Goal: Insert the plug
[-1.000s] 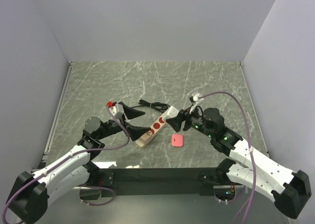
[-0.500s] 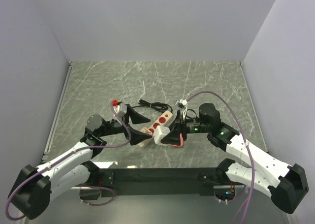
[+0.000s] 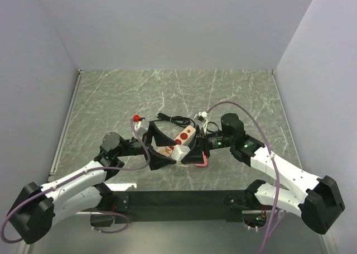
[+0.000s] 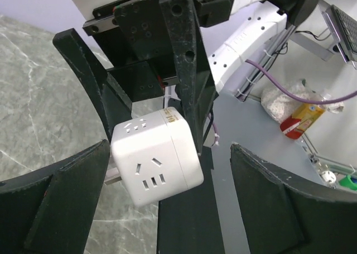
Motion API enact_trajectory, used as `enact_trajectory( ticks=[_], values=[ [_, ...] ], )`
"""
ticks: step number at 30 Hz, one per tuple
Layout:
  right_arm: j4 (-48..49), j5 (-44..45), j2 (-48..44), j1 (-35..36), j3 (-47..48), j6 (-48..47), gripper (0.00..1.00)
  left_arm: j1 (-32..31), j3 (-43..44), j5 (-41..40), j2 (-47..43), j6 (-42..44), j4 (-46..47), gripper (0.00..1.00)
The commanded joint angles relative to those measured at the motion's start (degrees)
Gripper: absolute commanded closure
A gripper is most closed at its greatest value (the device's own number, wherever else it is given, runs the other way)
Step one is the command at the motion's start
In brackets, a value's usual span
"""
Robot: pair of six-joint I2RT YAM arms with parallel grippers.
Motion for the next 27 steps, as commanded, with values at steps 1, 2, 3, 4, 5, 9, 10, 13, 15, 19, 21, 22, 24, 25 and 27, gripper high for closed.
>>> enact_trajectory(
  ticks=[1,2,3,4,5,9,10,13,15,19,21,22,24,25,27],
  values=[
    [5.1,-1.5,-0.7,-0.6,3.5,2.1,1.0,-0.9,2.8,-2.9,0.2,1.0,-1.9,0.05],
    [5.0,-1.5,-0.6,-0.7,3.6,2.0,1.0,-0.9,3.0,-3.4,1.5,1.2,-3.0,0.05],
    [4.7,-1.4,-0.6,-0.6,3.8,1.9,1.0,-0.9,3.6,-4.2,2.3,1.1,-3.2,0.05],
    [4.5,-1.3,-0.4,-0.7,3.8,1.8,1.0,-0.9,3.9,-4.7,3.0,1.1,-3.6,0.05],
    [4.3,-1.3,-0.4,-0.8,3.8,1.6,1.0,-1.1,4.5,-4.9,4.3,0.9,-3.6,0.05],
    [3.9,-0.6,-0.7,-0.7,3.5,0.9,1.0,-1.7,5.4,-5.8,6.3,0.4,-3.6,0.05],
    [3.5,-0.5,-0.7,-0.8,3.4,0.8,1.0,-2.0,5.5,-6.3,6.5,0.4,-3.5,0.05],
    [2.8,0.2,-0.4,-0.8,3.4,0.1,1.0,-3.0,6.3,-8.2,6.7,1.1,-5.5,0.1],
    [2.5,0.4,-0.3,-1.0,3.4,-0.3,1.0,-3.4,7.0,-9.2,7.1,1.8,-6.7,0.18],
    [1.5,1.3,-0.3,-1.0,3.6,-1.5,1.0,-3.8,7.6,-10.1,8.6,1.8,-8.1,0.32],
    [1.1,1.7,-0.5,-1.1,3.5,-2.3,1.0,-3.8,7.9,-10.5,9.6,1.9,-8.4,0.45],
    [0.6,2.0,-0.6,-1.2,3.4,-2.6,1.0,-3.9,8.0,-10.6,9.9,1.9,-8.5,0.52],
    [0.5,2.9,-1.2,-1.5,3.0,-3.3,1.0,-3.9,8.2,-10.6,11.2,1.8,-8.8,0.72],
    [0.6,3.3,-1.4,-1.6,2.9,-3.4,1.0,-3.9,8.3,-10.7,11.9,1.7,-8.8,0.78],
    [0.3,4.4,-2.2,-2.0,2.6,-4.0,1.0,-3.9,8.4,-10.0,14.1,1.1,-7.8,0.96]
  ],
)
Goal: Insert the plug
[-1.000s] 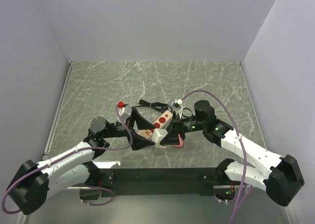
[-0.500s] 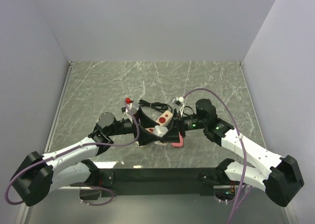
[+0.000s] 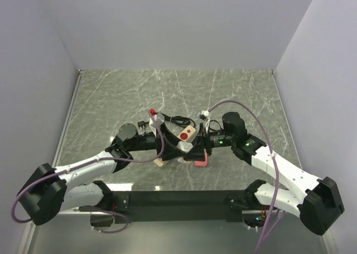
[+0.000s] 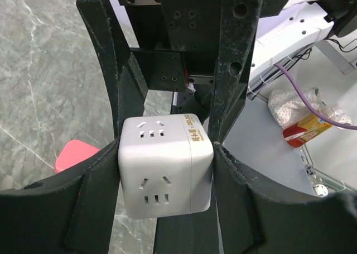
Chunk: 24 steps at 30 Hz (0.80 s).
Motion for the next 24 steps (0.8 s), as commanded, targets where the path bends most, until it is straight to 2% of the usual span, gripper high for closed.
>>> enact_trajectory(
  ticks=[1,6,9,10,12,14,15,16,19,20,24],
  values=[
    [2.9,2.1,-2.4,-0.2,2.2,0.0,1.0,-0.2,1.9,-3.1,3.8,0.7,-0.6,0.99],
    [3.0,4.6,-4.8,-1.3,1.4,-0.7,0.99,-0.1,1.4,-2.2,6.6,-0.8,2.6,0.99],
    [4.7,4.8,-6.0,-3.3,0.1,0.9,0.94,-0.1,1.0,-2.9,6.0,-0.6,2.8,0.99],
    [5.1,4.3,-6.1,-3.8,-0.3,1.2,0.85,-0.1,0.9,-3.1,6.0,-0.6,2.7,0.99],
    [6.5,3.5,-6.3,-4.6,-1.3,2.5,0.82,-0.1,0.8,-3.5,5.8,-0.5,2.6,0.99],
    [8.0,2.9,-6.1,-5.5,-1.9,3.4,0.7,0.2,0.6,-3.6,6.4,-0.5,3.0,0.99],
    [8.4,2.7,-6.1,-5.7,-2.5,3.6,0.62,0.5,0.4,-3.3,6.8,-0.7,3.6,0.99],
    [9.3,2.5,-6.0,-6.2,-2.9,3.8,0.46,0.8,0.3,-3.1,7.3,-1.7,5.1,0.99],
    [11.0,2.5,-6.1,-6.7,-4.3,4.4,0.23,2.4,-0.6,-1.0,9.4,-4.1,8.5,0.99],
    [11.0,2.9,-6.3,-6.8,-4.5,4.3,0.2,2.7,-1.0,-0.4,10.2,-4.6,10.1,0.99],
    [12.0,4.8,-8.1,-6.9,-6.1,4.5,0.19,3.2,-1.0,-0.6,10.6,-4.1,9.6,0.99]
  ],
)
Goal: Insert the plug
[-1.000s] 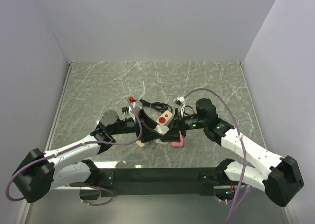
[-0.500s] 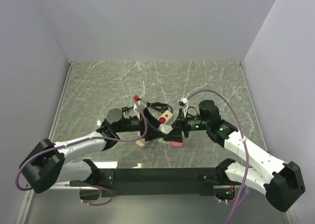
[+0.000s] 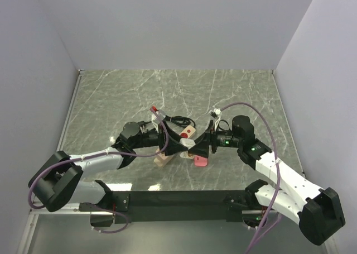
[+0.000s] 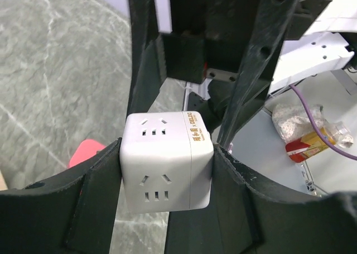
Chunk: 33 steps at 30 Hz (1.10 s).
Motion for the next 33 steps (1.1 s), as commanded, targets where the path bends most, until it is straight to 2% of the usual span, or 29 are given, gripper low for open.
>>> enact_trajectory(
  ticks=[1,5,7,10,12,14,18,19,21,25,28,33],
  values=[
    [7.8,1.7,-3.7,-0.5,-0.5,1.9,0.18,0.8,-1.0,-0.6,0.5,0.4,-0.5,0.99],
    [9.7,5.1,-5.7,-0.6,-2.4,3.0,0.17,1.1,-0.8,-1.9,0.2,1.2,-1.8,0.99],
    [8.0,8.1,-8.5,-0.4,-2.9,0.3,0.14,2.9,-0.2,-1.9,0.9,1.4,-3.3,0.99],
    [2.8,14.5,-13.6,0.6,-3.6,-4.8,0.1,6.5,1.3,0.5,4.0,-1.7,-2.2,0.99],
    [1.4,18.6,-16.0,1.6,-5.1,-6.2,0.09,7.0,2.5,0.1,5.6,-4.2,-2.8,0.99],
    [-0.2,21.6,-17.8,3.6,-5.1,-8.0,0.08,7.0,2.0,1.0,7.0,-8.0,0.6,0.99],
    [-4.1,35.3,-17.4,14.9,-2.6,-12.7,0.07,6.9,1.6,1.5,6.7,-13.5,3.2,0.99],
    [-4.8,41.5,-16.0,20.5,-1.8,-14.9,0.07,6.9,1.3,1.4,5.2,-13.6,2.6,0.99],
    [-6.6,46.7,-13.2,23.6,0.5,-16.2,0.07,6.8,1.2,0.7,3.4,-13.4,1.4,0.99],
    [-7.1,50.7,-10.6,27.5,2.8,-19.4,0.07,6.6,2.4,1.4,0.9,-13.1,-2.5,0.99],
    [-8.3,58.0,-9.0,32.2,4.7,-22.5,0.07,5.9,3.0,4.4,1.1,-13.5,-3.0,0.99],
    [-10.3,68.2,-7.2,39.4,7.3,-26.0,0.06,3.8,2.8,3.3,-0.3,-11.9,-6.5,0.99]
  ],
)
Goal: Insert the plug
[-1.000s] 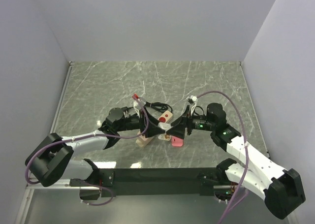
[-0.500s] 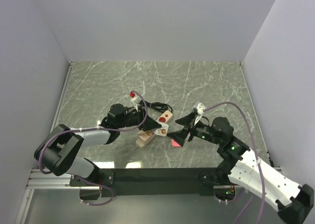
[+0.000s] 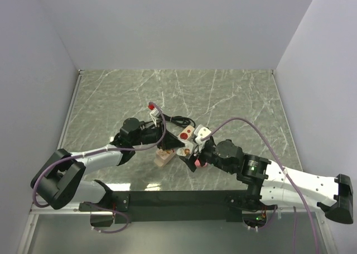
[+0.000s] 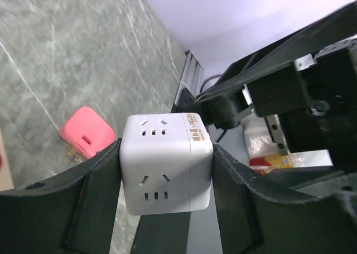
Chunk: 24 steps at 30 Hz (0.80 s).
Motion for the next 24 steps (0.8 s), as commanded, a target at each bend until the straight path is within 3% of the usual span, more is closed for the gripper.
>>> enact_trajectory(
  ticks=[1,15,24],
  values=[
    [-1.2,11.4,0.5,3.8,3.8,-5.4,0.06,-1.3,2.0,1.1,-3.1,0.6,-1.5,0.99],
    [-5.6,11.7,6.8,7.9,7.2,-8.5,0.06,-1.5,2.3,1.8,-4.5,1.2,-3.5,0.99],
    [-5.0,11.0,8.8,8.1,7.2,-8.7,0.1,-2.0,1.3,4.1,-5.9,-0.4,-0.1,0.99]
  ],
)
